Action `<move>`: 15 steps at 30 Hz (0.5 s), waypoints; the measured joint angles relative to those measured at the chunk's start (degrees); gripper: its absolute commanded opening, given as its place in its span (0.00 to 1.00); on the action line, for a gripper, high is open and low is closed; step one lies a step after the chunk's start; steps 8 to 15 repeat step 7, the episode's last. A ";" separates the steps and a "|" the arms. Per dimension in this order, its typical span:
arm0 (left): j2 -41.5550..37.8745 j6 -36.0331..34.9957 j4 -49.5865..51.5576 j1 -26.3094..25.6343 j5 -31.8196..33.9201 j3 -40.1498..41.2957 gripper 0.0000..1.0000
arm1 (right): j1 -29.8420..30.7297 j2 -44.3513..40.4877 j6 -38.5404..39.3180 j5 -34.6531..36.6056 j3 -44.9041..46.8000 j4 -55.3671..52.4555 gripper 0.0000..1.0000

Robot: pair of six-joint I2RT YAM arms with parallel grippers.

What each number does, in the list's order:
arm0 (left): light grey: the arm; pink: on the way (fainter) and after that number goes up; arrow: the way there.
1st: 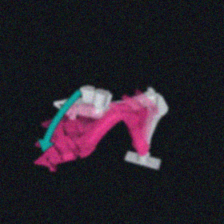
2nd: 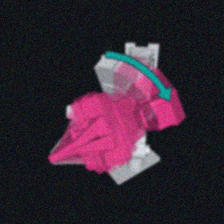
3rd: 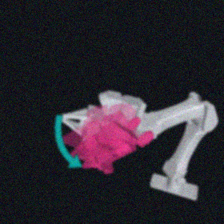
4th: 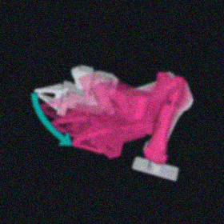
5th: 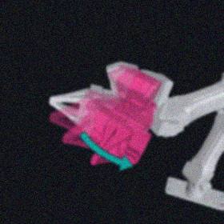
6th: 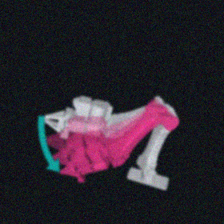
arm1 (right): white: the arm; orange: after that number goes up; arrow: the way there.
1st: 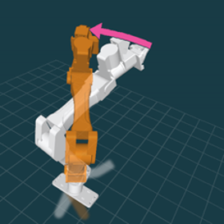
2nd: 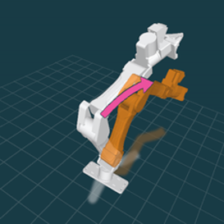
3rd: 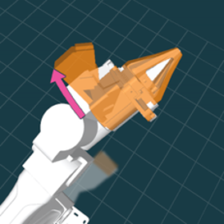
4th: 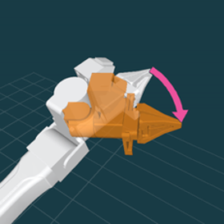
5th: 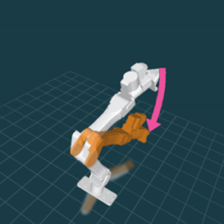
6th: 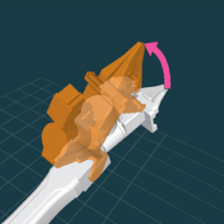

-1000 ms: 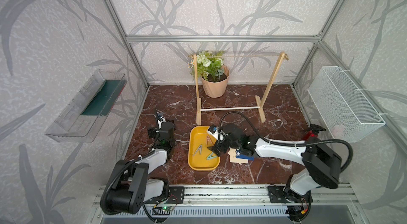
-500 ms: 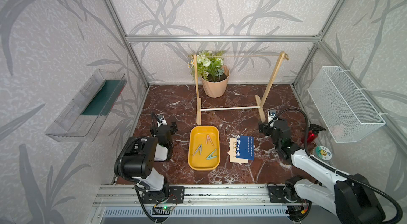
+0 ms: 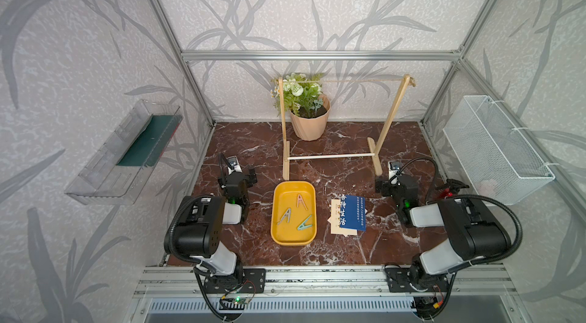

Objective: Remove the postcards from the strings
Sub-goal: Reset both arms

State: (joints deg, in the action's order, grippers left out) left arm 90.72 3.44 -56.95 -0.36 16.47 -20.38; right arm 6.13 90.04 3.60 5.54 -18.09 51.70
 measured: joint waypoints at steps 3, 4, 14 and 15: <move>0.00 0.00 0.07 0.00 -0.09 0.00 0.99 | -0.22 -0.46 -0.57 -0.07 -1.68 -0.90 0.99; 0.00 0.00 0.07 0.00 -0.09 0.00 0.99 | -0.26 -0.46 -0.61 -0.07 -2.23 -0.74 0.99; 0.00 0.00 0.17 0.00 -0.09 -0.02 0.99 | -0.26 -0.50 -0.74 -0.09 -3.39 -0.70 0.99; 0.00 0.00 0.17 0.00 -0.09 -0.02 0.99 | -0.26 -0.50 -0.74 -0.09 -3.39 -0.70 0.99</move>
